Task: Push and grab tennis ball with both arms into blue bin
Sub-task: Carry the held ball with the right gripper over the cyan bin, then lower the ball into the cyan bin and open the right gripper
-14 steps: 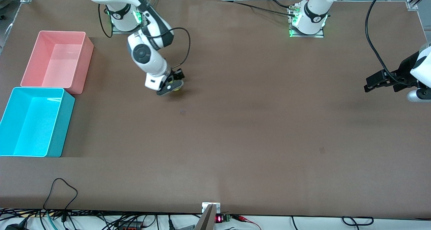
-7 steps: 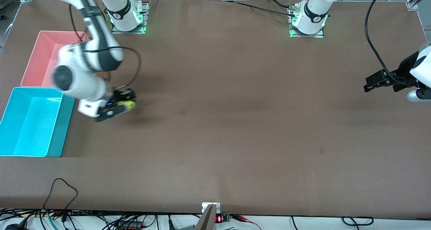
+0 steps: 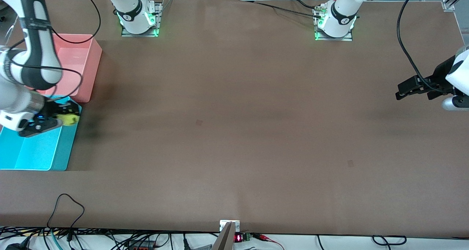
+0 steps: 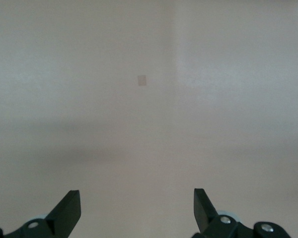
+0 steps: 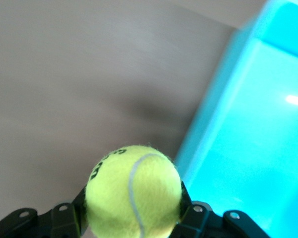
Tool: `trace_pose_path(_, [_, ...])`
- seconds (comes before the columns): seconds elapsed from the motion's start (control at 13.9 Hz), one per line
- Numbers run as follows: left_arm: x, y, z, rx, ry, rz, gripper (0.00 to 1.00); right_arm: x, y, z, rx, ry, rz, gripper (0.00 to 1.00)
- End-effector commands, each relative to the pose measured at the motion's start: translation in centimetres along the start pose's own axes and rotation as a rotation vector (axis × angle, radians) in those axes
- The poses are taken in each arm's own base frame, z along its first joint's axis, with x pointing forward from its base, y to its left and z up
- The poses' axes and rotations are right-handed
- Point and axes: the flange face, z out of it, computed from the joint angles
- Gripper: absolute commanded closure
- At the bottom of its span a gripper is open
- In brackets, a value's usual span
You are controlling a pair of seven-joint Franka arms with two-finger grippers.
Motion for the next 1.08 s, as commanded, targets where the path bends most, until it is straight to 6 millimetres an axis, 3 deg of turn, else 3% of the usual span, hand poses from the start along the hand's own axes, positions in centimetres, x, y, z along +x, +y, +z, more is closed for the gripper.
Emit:
trace_pose_path(0.0, [-0.5, -0.7, -0.3, 0.009, -0.006, -0.006, 0.00, -1.9, 4.0, 0.3, -0.039, -0.039, 0.037, 0.96])
trace_pose_path(0.36, [-1.4, 0.1, -0.5, 0.010, -0.045, 0.001, 0.00, -5.4, 9.9, 5.0, -0.075, -0.082, 0.119, 0.93])
trace_pose_path(0.86, [-1.3, -0.1, -0.4, 0.010, -0.041, 0.012, 0.00, -7.4, 12.4, 13.5, -0.036, -0.157, 0.184, 0.91])
trace_pose_path(1.0, [-1.3, -0.2, -0.4, 0.009, -0.040, 0.011, 0.00, -7.5, 13.0, 15.0, -0.049, -0.143, 0.188, 0.90])
